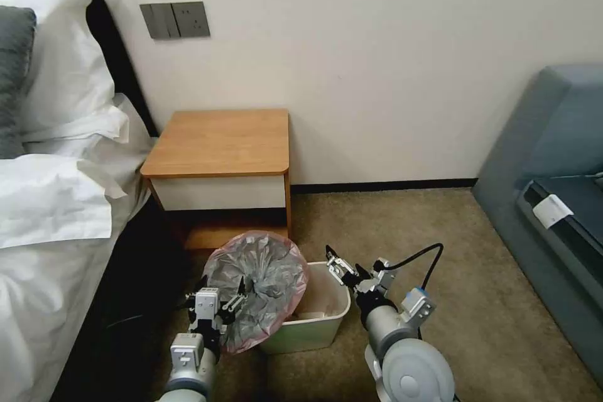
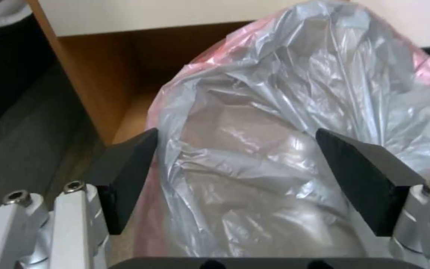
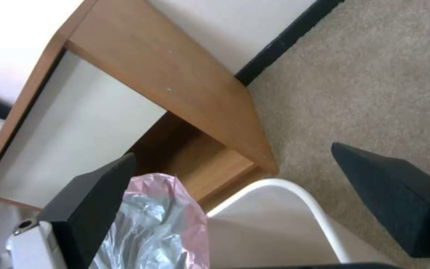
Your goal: Pick up the garbage bag from the table and place it over the trash can.
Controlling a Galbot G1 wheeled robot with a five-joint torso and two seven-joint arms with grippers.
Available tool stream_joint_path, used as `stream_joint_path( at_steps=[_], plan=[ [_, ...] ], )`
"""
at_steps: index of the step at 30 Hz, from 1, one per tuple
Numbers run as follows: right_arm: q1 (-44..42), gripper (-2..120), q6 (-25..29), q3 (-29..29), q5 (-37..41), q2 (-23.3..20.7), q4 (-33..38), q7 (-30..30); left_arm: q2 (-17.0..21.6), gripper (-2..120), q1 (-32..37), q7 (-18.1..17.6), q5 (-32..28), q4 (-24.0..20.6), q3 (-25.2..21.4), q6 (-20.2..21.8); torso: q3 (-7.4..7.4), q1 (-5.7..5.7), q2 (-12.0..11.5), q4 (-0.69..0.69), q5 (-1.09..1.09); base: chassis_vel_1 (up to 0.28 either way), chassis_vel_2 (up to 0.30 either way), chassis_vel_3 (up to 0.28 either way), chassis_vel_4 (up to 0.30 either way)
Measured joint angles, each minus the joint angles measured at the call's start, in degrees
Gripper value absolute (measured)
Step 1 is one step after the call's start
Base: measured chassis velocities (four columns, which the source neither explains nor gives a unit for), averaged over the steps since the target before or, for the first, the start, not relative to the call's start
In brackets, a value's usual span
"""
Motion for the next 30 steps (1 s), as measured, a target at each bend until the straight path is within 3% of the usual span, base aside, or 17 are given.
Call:
stream_joint_path(
  at_steps=[30],
  plan=[
    [-0.7,100,1.4,1.0,-1.2,0.0,-0.3,-0.9,-0.5,82,-3.2,0.2,1.4,6.0,3.1,1.0,0.00,0.00,0.0,0.00,0.00,0.000,0.000,0.000,0.000]
  ],
)
